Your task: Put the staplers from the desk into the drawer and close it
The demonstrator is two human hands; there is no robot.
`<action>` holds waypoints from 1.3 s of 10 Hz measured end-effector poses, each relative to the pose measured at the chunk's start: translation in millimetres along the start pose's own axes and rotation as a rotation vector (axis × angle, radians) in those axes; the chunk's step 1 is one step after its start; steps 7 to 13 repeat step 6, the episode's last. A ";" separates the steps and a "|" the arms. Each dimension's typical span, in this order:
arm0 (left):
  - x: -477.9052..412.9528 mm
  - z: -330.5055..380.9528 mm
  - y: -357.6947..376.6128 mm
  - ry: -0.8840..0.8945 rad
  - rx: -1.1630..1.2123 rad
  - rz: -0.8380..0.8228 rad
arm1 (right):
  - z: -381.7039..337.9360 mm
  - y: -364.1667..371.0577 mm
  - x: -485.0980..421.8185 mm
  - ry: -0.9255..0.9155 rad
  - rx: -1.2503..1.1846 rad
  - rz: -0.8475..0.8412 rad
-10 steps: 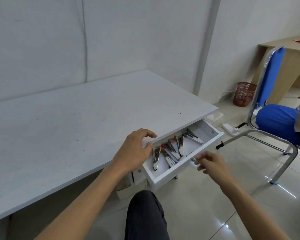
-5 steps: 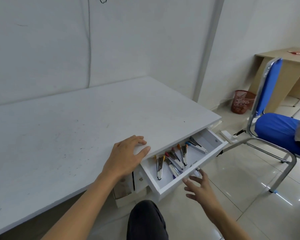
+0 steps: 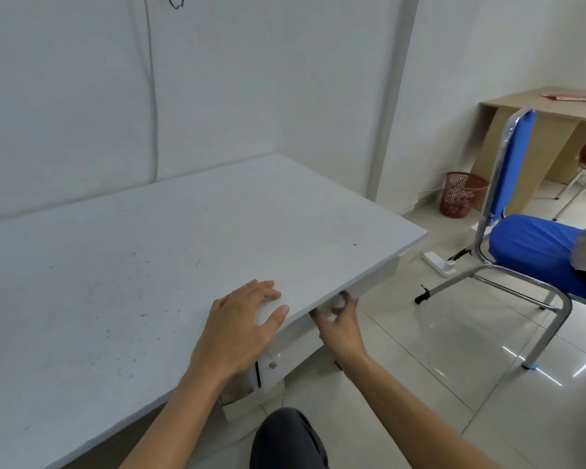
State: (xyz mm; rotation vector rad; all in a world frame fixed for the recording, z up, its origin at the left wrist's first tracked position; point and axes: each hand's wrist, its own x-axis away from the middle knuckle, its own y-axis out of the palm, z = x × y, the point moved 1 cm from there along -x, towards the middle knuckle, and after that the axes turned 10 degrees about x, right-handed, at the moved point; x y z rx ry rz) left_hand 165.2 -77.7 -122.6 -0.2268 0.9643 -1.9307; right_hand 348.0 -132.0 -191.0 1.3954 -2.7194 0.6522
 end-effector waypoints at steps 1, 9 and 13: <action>-0.9 -1.3 0.7 0.008 -0.008 0.012 | 4.4 22.2 -43.5 -0.044 0.173 -0.036; -0.8 3.0 -2.2 -0.021 0.025 0.033 | -38.2 -26.9 -19.7 -0.014 0.483 -0.436; -0.8 3.0 -2.2 -0.021 0.025 0.033 | -38.2 -26.9 -19.7 -0.014 0.483 -0.436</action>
